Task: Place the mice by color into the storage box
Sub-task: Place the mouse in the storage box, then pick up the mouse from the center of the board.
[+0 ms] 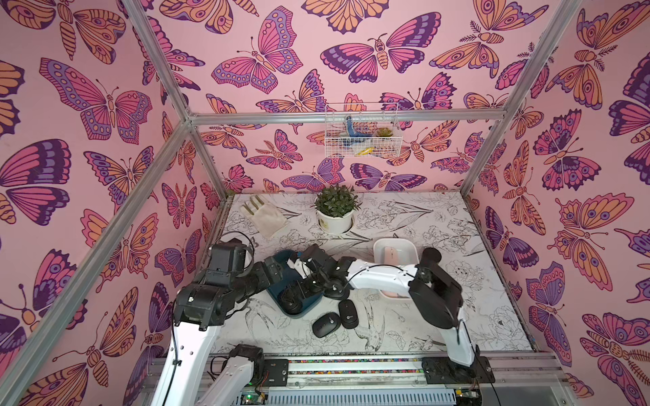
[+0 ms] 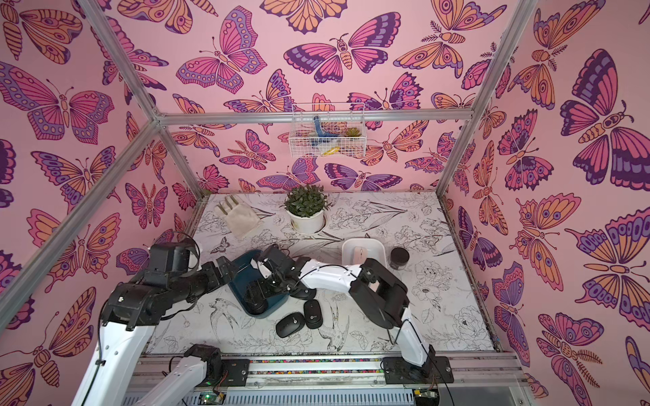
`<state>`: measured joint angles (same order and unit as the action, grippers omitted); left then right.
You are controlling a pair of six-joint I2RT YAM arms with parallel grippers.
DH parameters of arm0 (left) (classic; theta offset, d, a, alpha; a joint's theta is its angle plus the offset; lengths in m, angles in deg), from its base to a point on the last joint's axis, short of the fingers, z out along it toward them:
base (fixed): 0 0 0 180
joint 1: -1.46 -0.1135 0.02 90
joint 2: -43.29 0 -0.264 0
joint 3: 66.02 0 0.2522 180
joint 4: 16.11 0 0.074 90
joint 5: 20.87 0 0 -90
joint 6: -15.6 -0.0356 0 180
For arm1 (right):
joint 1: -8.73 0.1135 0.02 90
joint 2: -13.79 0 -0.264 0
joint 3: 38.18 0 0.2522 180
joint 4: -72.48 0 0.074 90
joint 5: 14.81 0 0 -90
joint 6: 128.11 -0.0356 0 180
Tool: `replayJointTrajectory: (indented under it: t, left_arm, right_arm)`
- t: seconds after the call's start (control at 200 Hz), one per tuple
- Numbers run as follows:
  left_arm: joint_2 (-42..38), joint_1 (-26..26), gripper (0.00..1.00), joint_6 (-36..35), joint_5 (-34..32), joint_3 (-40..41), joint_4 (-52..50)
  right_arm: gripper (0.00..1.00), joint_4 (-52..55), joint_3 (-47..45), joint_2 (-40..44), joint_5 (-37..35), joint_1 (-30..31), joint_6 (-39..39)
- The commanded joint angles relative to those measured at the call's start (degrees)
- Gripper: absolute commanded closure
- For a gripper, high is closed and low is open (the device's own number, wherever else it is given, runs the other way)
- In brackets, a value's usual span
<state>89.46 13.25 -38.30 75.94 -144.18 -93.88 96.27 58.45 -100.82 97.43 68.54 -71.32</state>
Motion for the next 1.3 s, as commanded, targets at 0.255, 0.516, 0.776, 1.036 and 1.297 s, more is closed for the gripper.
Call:
replayJointTrajectory:
  t: [0.255, 0.516, 0.776, 1.036, 1.297]
  left_arm:
    - [8.7, 29.2, 0.01, 10.2, -10.8, 4.5, 5.9]
    - [26.0, 46.8, 0.0, 19.5, -8.2, 5.2, 17.6]
    - [43.7, 49.5, 0.0, 27.6, -0.8, 4.4, 32.5]
    - [47.3, 50.7, 0.0, 34.2, -0.5, 6.2, 35.5]
    - [46.5, 52.4, 0.0, 37.8, -1.2, 9.5, 35.6]
  right_arm:
    - [0.01, 8.5, -20.3, 35.0, -8.8, -13.0, 2.0]
    - [0.01, 12.7, -32.6, 51.6, -11.6, -23.1, 0.7]
    - [0.01, 17.0, -34.9, 58.2, -13.3, -24.7, 1.7]
    - [0.01, 18.3, -34.3, 59.9, -13.7, -24.7, 2.9]
    - [0.01, 18.0, -34.3, 59.9, -13.7, -24.8, 3.5]
